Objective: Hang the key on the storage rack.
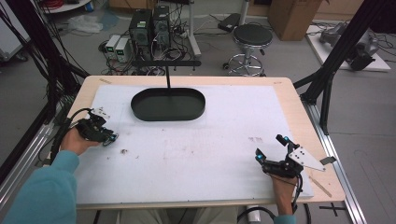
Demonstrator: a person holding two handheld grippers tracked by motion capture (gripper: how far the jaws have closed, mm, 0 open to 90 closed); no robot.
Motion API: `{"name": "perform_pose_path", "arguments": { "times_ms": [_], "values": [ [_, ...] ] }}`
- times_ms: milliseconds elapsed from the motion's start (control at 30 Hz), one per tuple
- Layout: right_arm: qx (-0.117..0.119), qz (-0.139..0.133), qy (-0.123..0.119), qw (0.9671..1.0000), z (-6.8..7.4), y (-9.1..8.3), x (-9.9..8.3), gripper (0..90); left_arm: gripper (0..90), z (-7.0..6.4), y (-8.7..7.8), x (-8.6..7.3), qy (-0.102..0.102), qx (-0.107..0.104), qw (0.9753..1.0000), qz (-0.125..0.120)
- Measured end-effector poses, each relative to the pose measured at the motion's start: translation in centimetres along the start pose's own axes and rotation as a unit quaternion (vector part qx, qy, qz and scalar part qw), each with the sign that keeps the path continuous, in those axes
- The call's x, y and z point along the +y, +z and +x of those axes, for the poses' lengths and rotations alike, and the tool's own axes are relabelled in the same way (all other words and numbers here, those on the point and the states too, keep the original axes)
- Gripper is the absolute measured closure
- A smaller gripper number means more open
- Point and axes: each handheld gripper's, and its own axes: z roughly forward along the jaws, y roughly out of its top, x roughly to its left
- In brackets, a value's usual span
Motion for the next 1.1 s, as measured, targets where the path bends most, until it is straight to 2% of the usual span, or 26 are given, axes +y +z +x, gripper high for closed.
{"name": "perform_pose_path", "arguments": {
  "times_ms": [100, 200, 1100],
  "values": [
    [0.0, 0.0, 0.0, 1.0, 0.0, 0.0, 0.01, 0.8, 75.1, -0.02, 0.02, 0.0, 0.0, -0.003, 1.0, -0.003],
    [0.0, 0.0, 0.0, 1.0, 0.0, 0.0, 0.0, 0.8, 75.9, -0.07, 0.12, 0.03, 0.002, -0.005, 1.0, 0.003],
    [-0.002, 0.002, -0.002, 1.0, 0.01, -0.01, 0.0, 0.8, 83.9, 0.02, 0.03, 0.01, -0.003, -0.008, 1.0, -0.002]
  ]
}}
